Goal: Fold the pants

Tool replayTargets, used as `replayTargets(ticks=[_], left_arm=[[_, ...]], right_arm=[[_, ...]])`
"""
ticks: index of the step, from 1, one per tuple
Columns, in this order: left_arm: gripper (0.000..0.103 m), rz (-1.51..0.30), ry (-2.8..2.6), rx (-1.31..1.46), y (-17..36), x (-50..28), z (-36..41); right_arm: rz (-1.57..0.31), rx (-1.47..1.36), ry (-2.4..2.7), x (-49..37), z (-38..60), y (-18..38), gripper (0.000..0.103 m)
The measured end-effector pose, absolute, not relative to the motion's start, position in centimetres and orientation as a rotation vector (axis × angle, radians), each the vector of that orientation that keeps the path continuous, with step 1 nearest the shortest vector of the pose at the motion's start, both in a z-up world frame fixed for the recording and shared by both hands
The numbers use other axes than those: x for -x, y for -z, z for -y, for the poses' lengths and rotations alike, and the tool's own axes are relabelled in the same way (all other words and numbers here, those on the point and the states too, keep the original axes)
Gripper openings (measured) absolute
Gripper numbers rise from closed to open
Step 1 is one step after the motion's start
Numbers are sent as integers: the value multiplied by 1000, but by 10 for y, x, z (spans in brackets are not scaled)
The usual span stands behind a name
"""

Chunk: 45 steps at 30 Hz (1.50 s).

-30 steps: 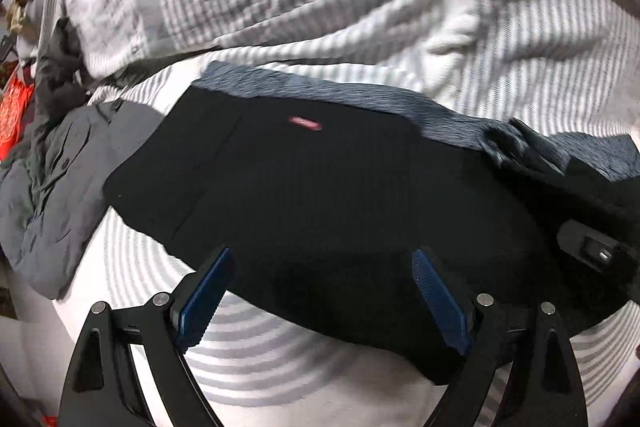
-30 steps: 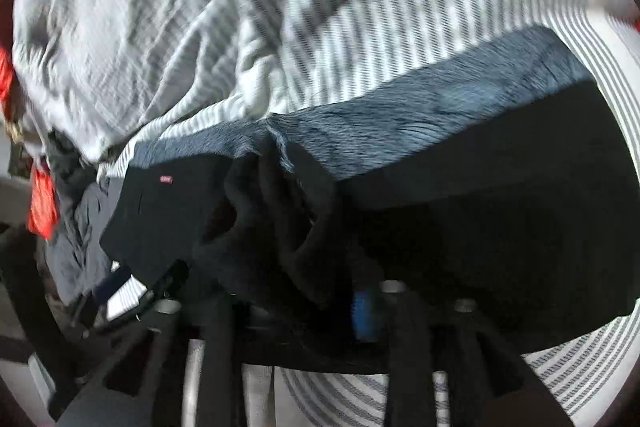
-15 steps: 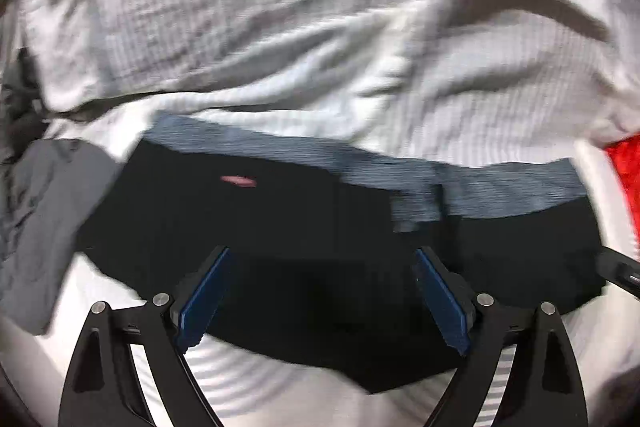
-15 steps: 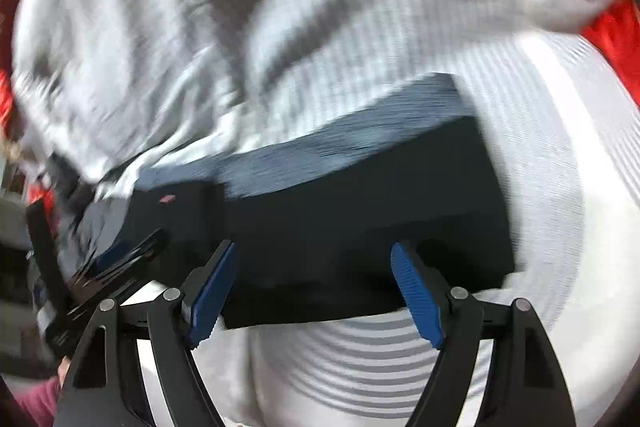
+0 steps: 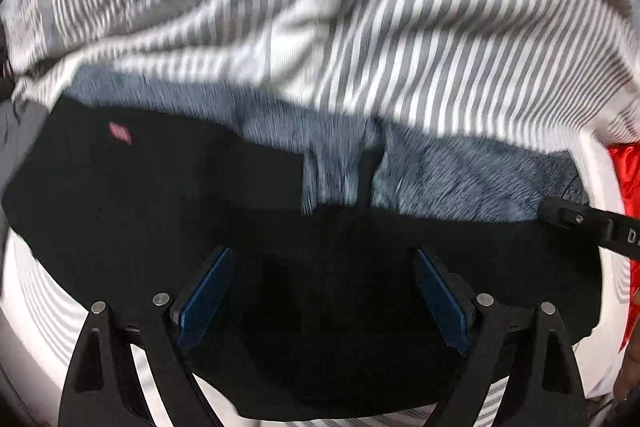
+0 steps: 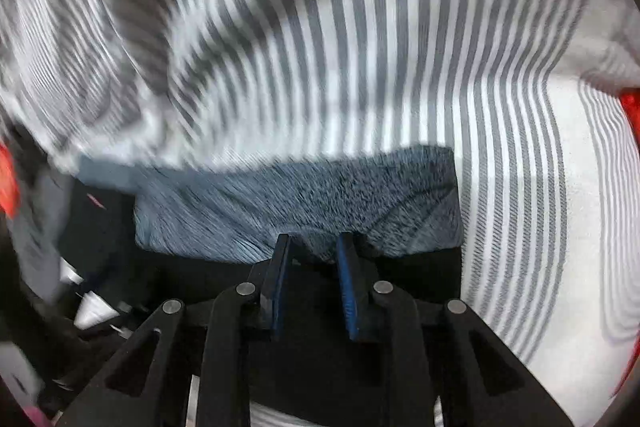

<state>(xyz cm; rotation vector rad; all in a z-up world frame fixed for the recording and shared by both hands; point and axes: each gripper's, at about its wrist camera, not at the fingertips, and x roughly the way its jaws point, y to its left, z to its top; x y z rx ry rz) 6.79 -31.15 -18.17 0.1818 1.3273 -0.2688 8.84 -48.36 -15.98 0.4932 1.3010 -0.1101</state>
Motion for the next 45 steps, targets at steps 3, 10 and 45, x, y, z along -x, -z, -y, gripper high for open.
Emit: replayTargets(ticks=[3, 10, 45], left_arm=[[92, -1318, 261, -161, 192, -54, 313], [92, -1290, 215, -209, 165, -56, 309], [77, -1369, 120, -159, 156, -31, 256]], right_arm=[[-1288, -602, 69, -66, 505, 169, 0], [-1293, -674, 33, -59, 517, 155, 10], [-1307, -419, -3, -73, 466, 139, 76]])
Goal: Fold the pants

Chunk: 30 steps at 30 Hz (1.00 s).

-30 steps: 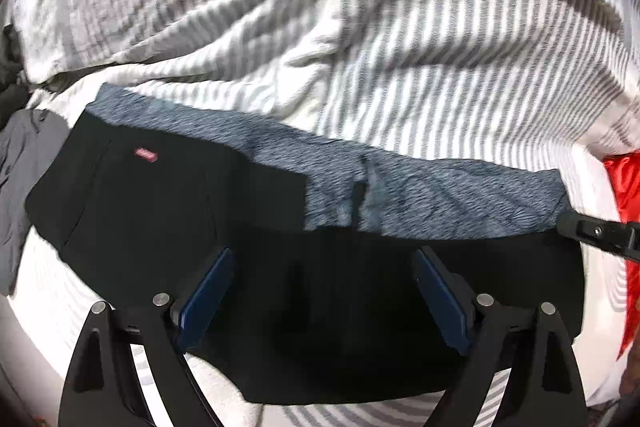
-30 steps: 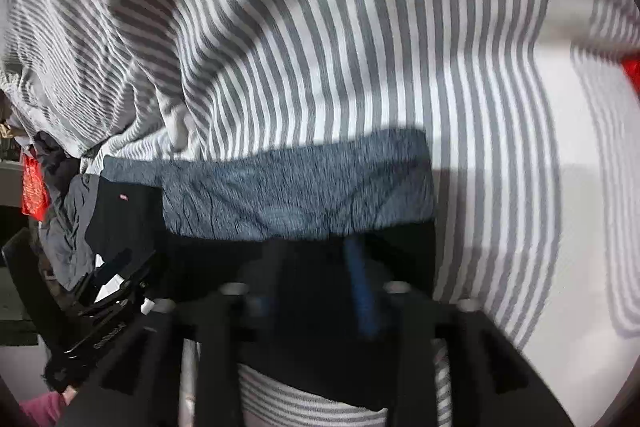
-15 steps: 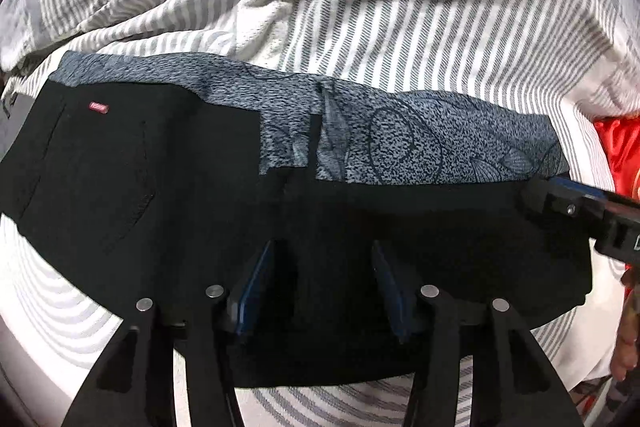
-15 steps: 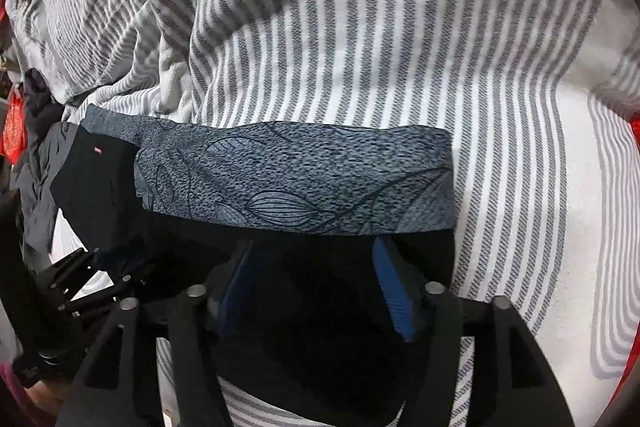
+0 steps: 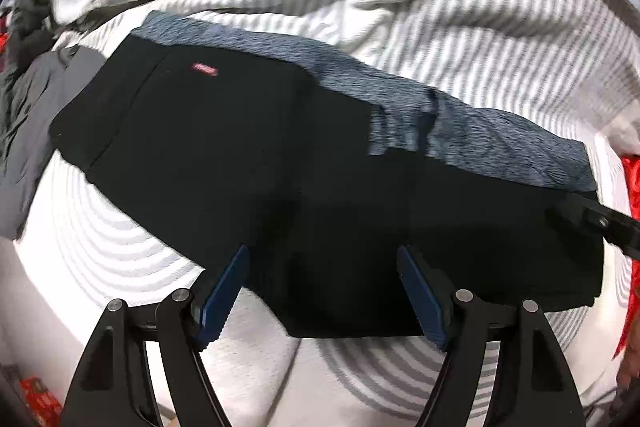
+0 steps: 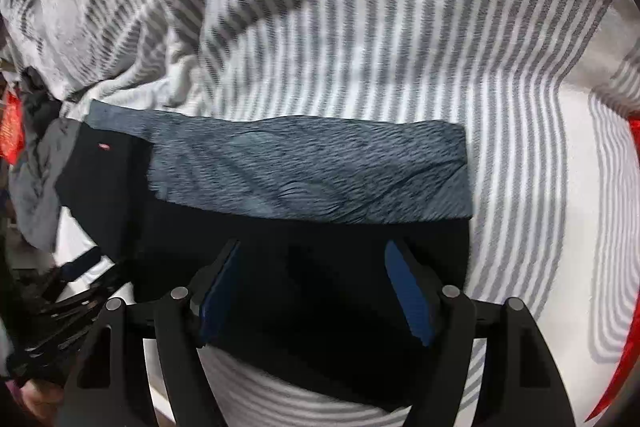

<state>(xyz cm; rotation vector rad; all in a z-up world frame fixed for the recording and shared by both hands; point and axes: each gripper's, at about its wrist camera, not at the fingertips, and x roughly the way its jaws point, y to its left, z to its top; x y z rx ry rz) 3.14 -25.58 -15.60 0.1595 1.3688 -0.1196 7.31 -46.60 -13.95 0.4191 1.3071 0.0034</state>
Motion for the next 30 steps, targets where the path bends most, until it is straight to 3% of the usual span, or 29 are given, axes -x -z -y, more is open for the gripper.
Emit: replayTargets(ticks=[6, 9, 30], left_arm=[[77, -1364, 75, -183, 155, -31, 247], [77, -1358, 72, -186, 155, -30, 243], [77, -1370, 164, -110, 155, -50, 165]], right_arm=[[-1372, -258, -18, -74, 433, 159, 83], [-1368, -172, -71, -75, 416, 166, 103], [-1415, -121, 208, -95, 392, 175, 103]])
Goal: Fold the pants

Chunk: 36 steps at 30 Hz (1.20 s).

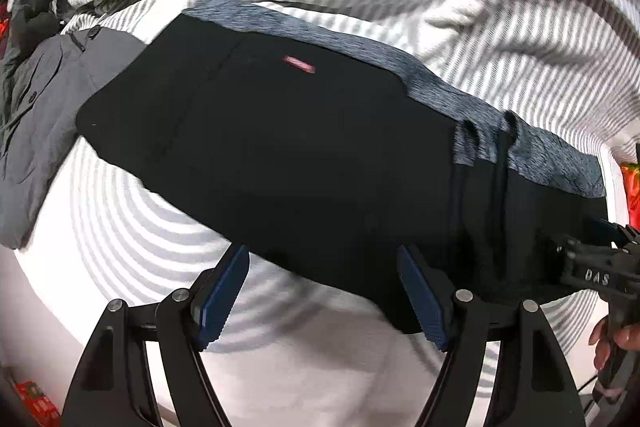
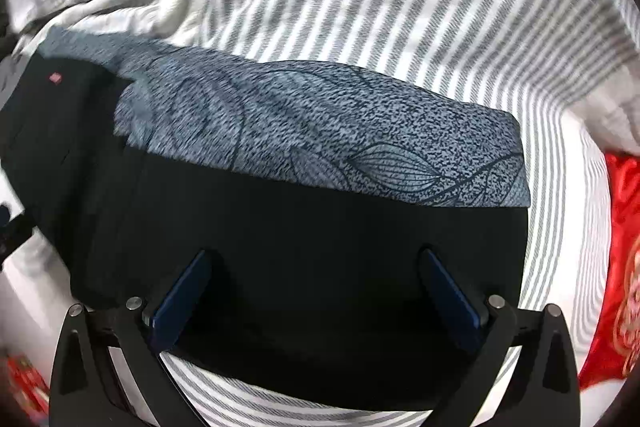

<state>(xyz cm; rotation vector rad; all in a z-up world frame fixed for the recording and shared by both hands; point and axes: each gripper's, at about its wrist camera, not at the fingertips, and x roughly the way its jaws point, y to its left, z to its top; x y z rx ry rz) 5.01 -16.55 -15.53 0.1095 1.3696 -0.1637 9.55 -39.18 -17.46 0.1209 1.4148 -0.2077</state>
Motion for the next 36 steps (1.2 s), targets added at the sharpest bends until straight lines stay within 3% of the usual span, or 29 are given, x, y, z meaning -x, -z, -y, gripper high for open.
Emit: replayTargets(ticks=[9, 17, 25, 31, 33, 35, 36], left_arm=[[77, -1325, 86, 99, 146, -82, 74], [77, -1264, 2, 348, 157, -108, -1], [77, -1257, 36, 560, 179, -124, -18], [77, -1260, 77, 584, 184, -136, -12], [73, -1261, 84, 566, 186, -138, -7], [51, -1264, 65, 516, 186, -139, -3], [47, -1264, 59, 503, 188, -140, -3]], right_arm=[[-1434, -158, 325, -117, 377, 159, 103], [-1337, -317, 148, -127, 325, 116, 103], [-1306, -384, -28, -139, 250, 111, 101], [-1323, -448, -122, -137, 238, 121, 92], [-1322, -451, -138, -140, 235, 121, 91], [-1316, -455, -146, -142, 235, 116, 91], [-1315, -465, -153, -149, 233, 118, 91]])
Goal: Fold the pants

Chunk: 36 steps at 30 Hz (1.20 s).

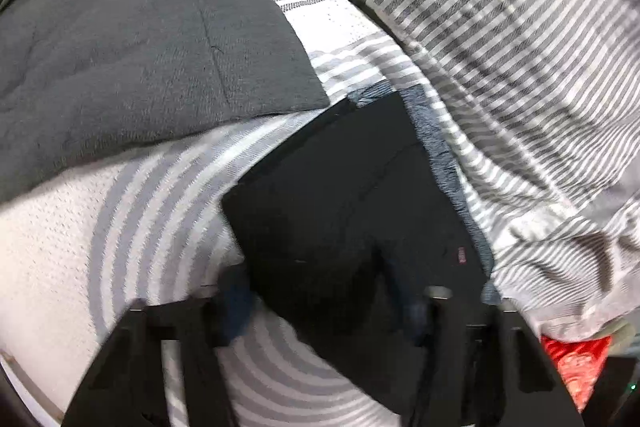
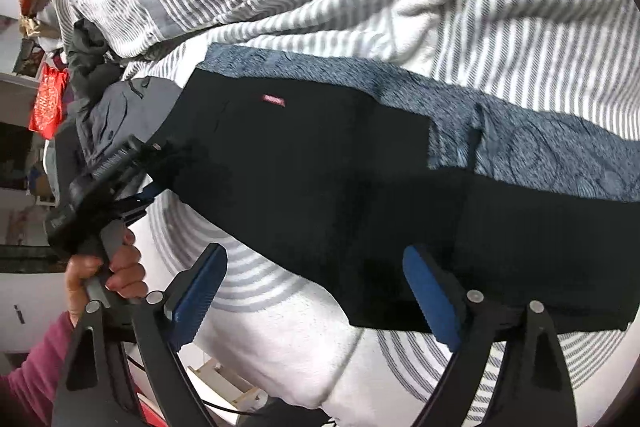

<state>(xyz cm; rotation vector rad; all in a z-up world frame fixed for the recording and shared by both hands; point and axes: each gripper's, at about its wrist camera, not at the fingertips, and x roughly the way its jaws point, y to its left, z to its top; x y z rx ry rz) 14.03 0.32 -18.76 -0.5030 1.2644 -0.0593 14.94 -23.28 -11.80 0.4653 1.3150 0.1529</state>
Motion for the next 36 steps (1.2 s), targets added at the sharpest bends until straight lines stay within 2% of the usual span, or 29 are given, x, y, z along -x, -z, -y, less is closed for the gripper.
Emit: replayTargets(ticks=[2, 5, 10, 19, 32, 33, 34, 35, 36], left_arm=[[36, -1245, 58, 499, 186, -139, -4], [28, -1200, 81, 395, 174, -134, 5], [27, -1118, 106, 169, 154, -127, 34], [27, -1067, 125, 39, 149, -122, 46], [27, -994, 158, -51, 140, -112, 60], [27, -992, 160, -55, 140, -112, 61], [27, -993, 159, -57, 140, -112, 61], [27, -996, 158, -55, 140, -113, 61], [27, -1006, 159, -46, 141, -114, 60]], right_arm=[[-1314, -489, -159, -156, 235, 115, 91], [-1321, -510, -177, -173, 236, 113, 88], [-1370, -472, -238, -216, 223, 106, 87], [-1478, -348, -410, -310, 148, 94, 87], [-1793, -71, -531, -369, 34, 150, 87], [-1815, -58, -524, -369, 31, 155, 83], [-1831, -49, -519, -368, 30, 158, 67], [-1846, -15, -495, -366, 31, 163, 56], [-1846, 3, -481, -365, 33, 165, 39]])
